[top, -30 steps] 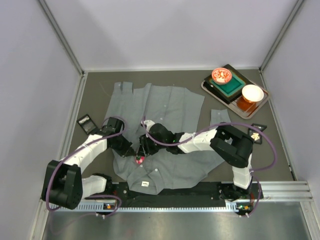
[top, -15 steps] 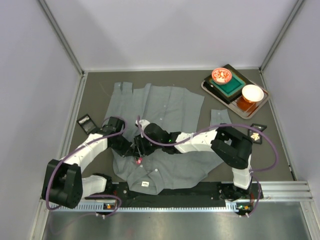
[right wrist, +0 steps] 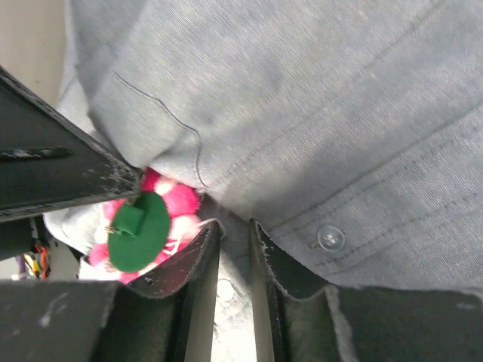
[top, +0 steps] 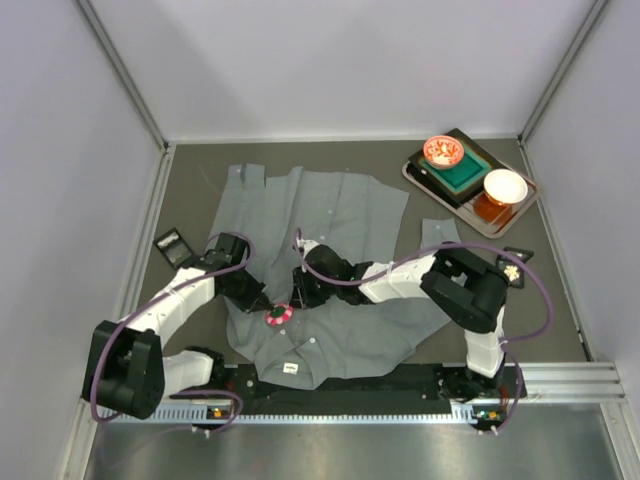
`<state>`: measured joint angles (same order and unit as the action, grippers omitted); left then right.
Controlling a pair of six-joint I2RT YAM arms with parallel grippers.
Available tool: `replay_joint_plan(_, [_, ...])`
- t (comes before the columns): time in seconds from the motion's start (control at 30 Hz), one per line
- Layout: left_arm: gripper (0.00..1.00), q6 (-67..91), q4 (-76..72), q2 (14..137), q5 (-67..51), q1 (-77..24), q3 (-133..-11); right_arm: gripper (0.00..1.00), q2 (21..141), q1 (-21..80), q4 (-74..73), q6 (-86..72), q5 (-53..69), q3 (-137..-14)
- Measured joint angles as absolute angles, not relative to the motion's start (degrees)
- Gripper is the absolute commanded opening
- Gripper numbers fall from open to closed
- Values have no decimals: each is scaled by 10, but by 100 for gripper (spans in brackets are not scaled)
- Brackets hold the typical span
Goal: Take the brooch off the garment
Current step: Remove the brooch from the clothes.
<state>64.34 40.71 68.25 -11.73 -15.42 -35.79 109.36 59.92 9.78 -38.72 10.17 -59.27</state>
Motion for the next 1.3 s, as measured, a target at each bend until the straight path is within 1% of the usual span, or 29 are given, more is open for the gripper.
replay_joint_plan(0.03, [0, 643, 407, 682, -117, -154, -358, 30, 1094, 599, 96, -386, 100, -589])
replay_joint_plan(0.2, [0, 643, 407, 681, -121, -154, -358, 41, 1075, 600, 84, -371, 91, -586])
replay_joint_plan(0.23, [0, 643, 408, 681, -121, -154, -358, 44, 1068, 600, 79, -369, 89, -586])
replay_joint_plan(0.37, [0, 644, 408, 681, -121, -154, -358, 46, 1033, 607, 41, -353, 62, -599])
replay_joint_plan(0.57, [0, 644, 408, 681, -121, -154, -358, 46, 1031, 627, -11, -321, 6, -662])
replay_joint_plan(0.77, [0, 644, 408, 681, -121, -154, -358, 21, 1039, 657, -42, -288, -19, -695])
replay_joint_plan(0.8, [0, 644, 408, 681, -121, -154, -358, 15, 1046, 660, -42, -289, -17, -704])
replay_joint_plan(1.07, [0, 644, 408, 681, -121, -154, -358, 2, 1081, 667, -40, -295, 4, -714])
replay_joint_plan(1.3, [0, 644, 408, 681, -121, -154, -358, 2, 1095, 667, -39, -301, 23, -714])
